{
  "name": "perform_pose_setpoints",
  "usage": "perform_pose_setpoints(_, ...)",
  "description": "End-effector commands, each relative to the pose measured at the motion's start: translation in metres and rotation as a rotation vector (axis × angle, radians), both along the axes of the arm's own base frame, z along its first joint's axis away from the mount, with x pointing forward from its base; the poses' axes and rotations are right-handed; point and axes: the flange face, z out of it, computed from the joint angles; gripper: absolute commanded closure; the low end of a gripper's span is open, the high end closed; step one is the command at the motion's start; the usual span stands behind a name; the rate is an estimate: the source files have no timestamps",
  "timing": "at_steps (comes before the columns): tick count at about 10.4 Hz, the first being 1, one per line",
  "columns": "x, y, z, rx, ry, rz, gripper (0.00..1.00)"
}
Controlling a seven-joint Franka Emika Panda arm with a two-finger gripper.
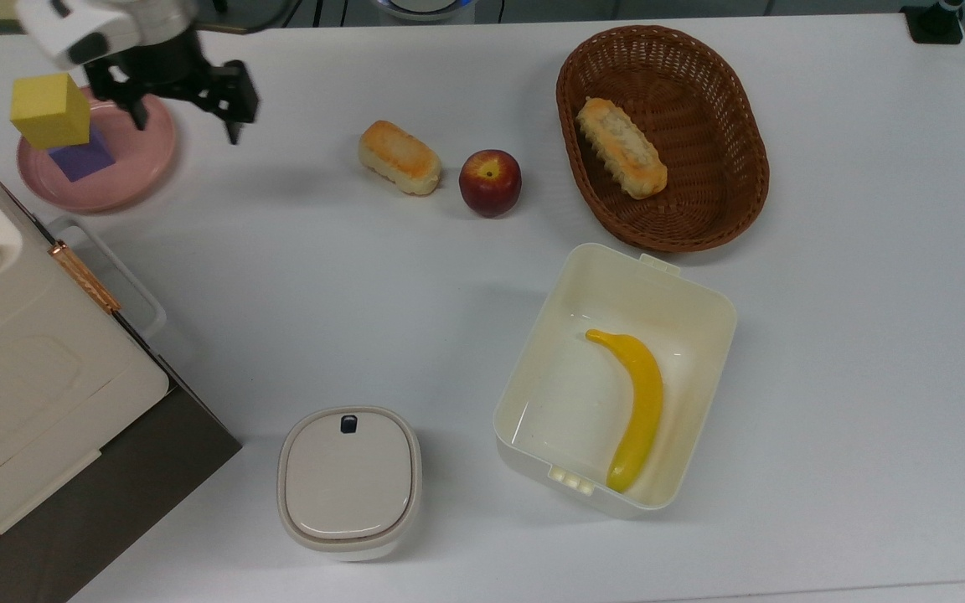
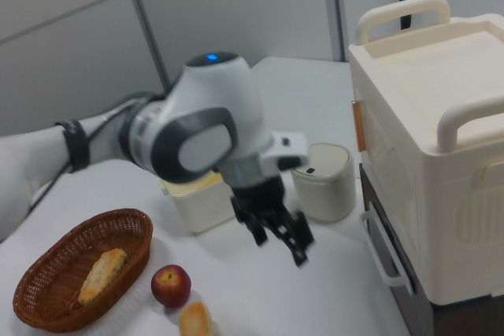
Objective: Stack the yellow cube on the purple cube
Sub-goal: 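Open the gripper and raise it away from the stacked cubes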
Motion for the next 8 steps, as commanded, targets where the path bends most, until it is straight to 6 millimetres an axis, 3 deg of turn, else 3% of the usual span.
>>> perform_pose_setpoints(1, 0.005, 0.096, 0.036, -0.024, -0.043, -0.063, 0.0)
perform_pose_setpoints(2, 0.0, 0.121, 0.042, -0.032, -0.018, -0.039, 0.0)
perform_pose_setpoints(4, -0.013, 0.149, 0.052, 0.009, 0.012, -0.021, 0.0)
perform_pose_setpoints(8, -0.028, 0.165, 0.069, 0.073, 0.033, -0.02, 0.0)
